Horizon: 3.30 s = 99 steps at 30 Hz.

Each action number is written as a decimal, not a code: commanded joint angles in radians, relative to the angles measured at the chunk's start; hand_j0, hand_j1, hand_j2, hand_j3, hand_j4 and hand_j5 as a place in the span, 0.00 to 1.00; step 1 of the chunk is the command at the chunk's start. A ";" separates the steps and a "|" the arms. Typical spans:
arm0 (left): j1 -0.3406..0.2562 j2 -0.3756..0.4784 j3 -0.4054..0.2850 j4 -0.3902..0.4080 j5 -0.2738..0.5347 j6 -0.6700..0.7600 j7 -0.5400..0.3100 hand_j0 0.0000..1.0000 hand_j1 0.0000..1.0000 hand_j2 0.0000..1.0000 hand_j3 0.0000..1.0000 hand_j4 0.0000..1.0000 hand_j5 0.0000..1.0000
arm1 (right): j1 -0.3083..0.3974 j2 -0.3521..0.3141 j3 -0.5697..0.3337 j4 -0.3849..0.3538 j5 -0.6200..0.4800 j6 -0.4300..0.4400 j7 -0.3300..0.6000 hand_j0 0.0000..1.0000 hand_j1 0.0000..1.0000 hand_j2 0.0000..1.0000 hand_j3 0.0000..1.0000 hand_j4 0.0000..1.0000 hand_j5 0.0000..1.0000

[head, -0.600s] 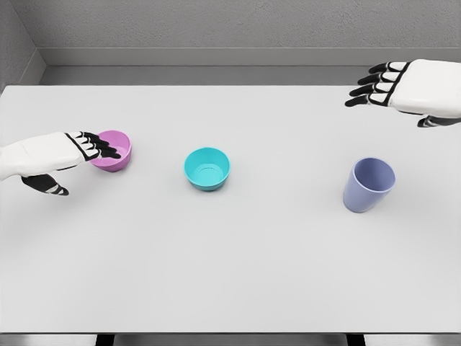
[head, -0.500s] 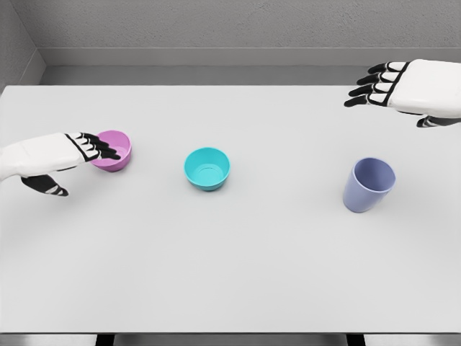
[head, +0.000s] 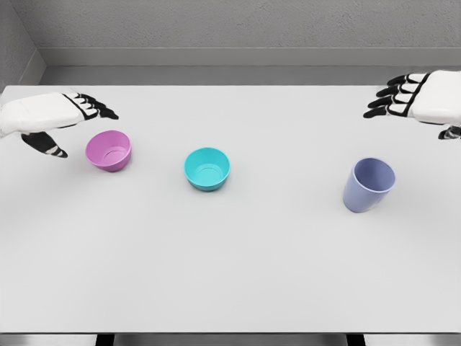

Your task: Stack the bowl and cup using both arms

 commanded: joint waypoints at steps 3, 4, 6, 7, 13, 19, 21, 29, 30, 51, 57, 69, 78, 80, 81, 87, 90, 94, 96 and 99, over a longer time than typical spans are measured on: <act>-0.012 -0.061 -0.010 0.020 0.004 0.002 -0.082 1.00 1.00 1.00 1.00 1.00 1.00 | -0.005 0.011 0.065 -0.015 -0.001 0.002 0.000 1.00 1.00 1.00 1.00 1.00 1.00; -0.020 -0.061 -0.011 0.020 0.004 0.002 -0.082 1.00 1.00 1.00 1.00 1.00 1.00 | -0.015 0.019 0.087 -0.016 -0.003 0.002 0.000 1.00 1.00 1.00 1.00 1.00 1.00; -0.034 -0.061 -0.011 0.018 0.004 0.002 -0.082 1.00 1.00 1.00 1.00 1.00 1.00 | -0.028 0.036 0.113 -0.015 -0.006 0.002 0.000 1.00 1.00 1.00 1.00 1.00 1.00; -0.034 -0.061 -0.011 0.018 0.004 0.002 -0.082 1.00 1.00 1.00 1.00 1.00 1.00 | -0.029 0.039 0.113 -0.015 -0.008 0.002 0.000 1.00 1.00 1.00 1.00 1.00 1.00; -0.034 -0.080 -0.044 0.021 0.001 0.002 -0.082 1.00 1.00 1.00 1.00 1.00 1.00 | -0.029 0.037 0.122 -0.013 -0.009 0.002 0.000 1.00 1.00 1.00 1.00 1.00 1.00; -0.034 -0.080 -0.047 0.023 0.000 0.002 -0.082 1.00 1.00 1.00 1.00 1.00 1.00 | -0.028 0.039 0.123 -0.013 -0.014 0.002 0.000 1.00 1.00 1.00 1.00 1.00 1.00; -0.034 -0.084 -0.047 0.038 0.000 0.002 -0.082 1.00 1.00 1.00 1.00 1.00 1.00 | -0.023 0.040 0.123 -0.013 -0.014 0.002 0.000 1.00 1.00 1.00 1.00 1.00 1.00; -0.035 -0.123 -0.058 0.074 0.001 0.002 -0.082 1.00 1.00 1.00 1.00 1.00 1.00 | -0.015 0.039 0.126 -0.012 -0.012 0.002 0.000 1.00 1.00 1.00 1.00 1.00 1.00; -0.035 -0.124 -0.058 0.075 0.001 0.002 -0.082 1.00 1.00 1.00 1.00 1.00 1.00 | -0.014 0.037 0.126 -0.008 -0.012 0.002 0.000 1.00 1.00 1.00 1.00 1.00 1.00; -0.041 -0.164 -0.058 0.199 0.000 0.002 -0.082 1.00 1.00 1.00 1.00 1.00 1.00 | 0.009 0.062 0.179 0.038 -0.008 0.002 0.000 1.00 1.00 1.00 1.00 1.00 1.00; -0.044 -0.166 -0.057 0.227 0.000 0.002 -0.082 1.00 1.00 1.00 1.00 1.00 1.00 | 0.011 0.076 0.179 0.056 -0.008 0.002 0.000 1.00 1.00 1.00 1.00 1.00 1.00; -0.061 -0.193 -0.057 0.264 -0.002 0.002 -0.082 1.00 1.00 1.00 1.00 1.00 1.00 | 0.011 0.080 0.212 0.081 0.002 0.002 0.000 1.00 1.00 1.00 1.00 1.00 1.00; -0.061 -0.204 -0.057 0.273 -0.007 0.002 -0.082 1.00 1.00 1.00 1.00 1.00 1.00 | 0.011 0.082 0.217 0.096 0.002 0.002 0.000 1.00 1.00 1.00 1.00 1.00 1.00; -0.061 -0.209 -0.057 0.273 -0.007 0.002 -0.082 1.00 1.00 1.00 1.00 1.00 1.00 | 0.011 0.082 0.226 0.096 0.002 0.002 0.000 1.00 1.00 1.00 1.00 1.00 1.00; -0.061 -0.209 -0.057 0.273 -0.007 0.002 -0.082 1.00 1.00 1.00 1.00 1.00 1.00 | 0.011 0.082 0.228 0.096 0.003 0.002 0.000 1.00 1.00 1.00 1.00 1.00 1.00; -0.061 -0.209 -0.057 0.273 -0.007 0.002 -0.082 1.00 1.00 1.00 1.00 1.00 1.00 | 0.011 0.086 0.235 0.097 0.005 0.002 0.000 1.00 1.00 1.00 1.00 1.00 1.00; -0.060 -0.207 -0.057 0.273 -0.007 0.002 -0.082 1.00 1.00 1.00 1.00 1.00 1.00 | 0.011 0.086 0.237 0.097 0.006 0.002 0.000 1.00 1.00 1.00 1.00 1.00 1.00; -0.061 -0.209 -0.057 0.298 -0.007 0.002 -0.082 1.00 1.00 1.00 1.00 1.00 1.00 | 0.009 0.088 0.237 0.102 0.006 0.002 0.000 1.00 1.00 1.00 1.00 1.00 1.00; -0.061 -0.209 -0.057 0.298 -0.007 0.002 -0.082 1.00 1.00 1.00 1.00 1.00 1.00 | 0.009 0.088 0.237 0.107 0.006 0.002 0.000 1.00 1.00 1.00 1.00 1.00 1.00; -0.060 -0.209 -0.057 0.298 -0.007 0.002 -0.082 1.00 1.00 1.00 1.00 1.00 1.00 | 0.011 0.089 0.237 0.107 0.006 0.002 0.000 1.00 1.00 1.00 1.00 1.00 1.00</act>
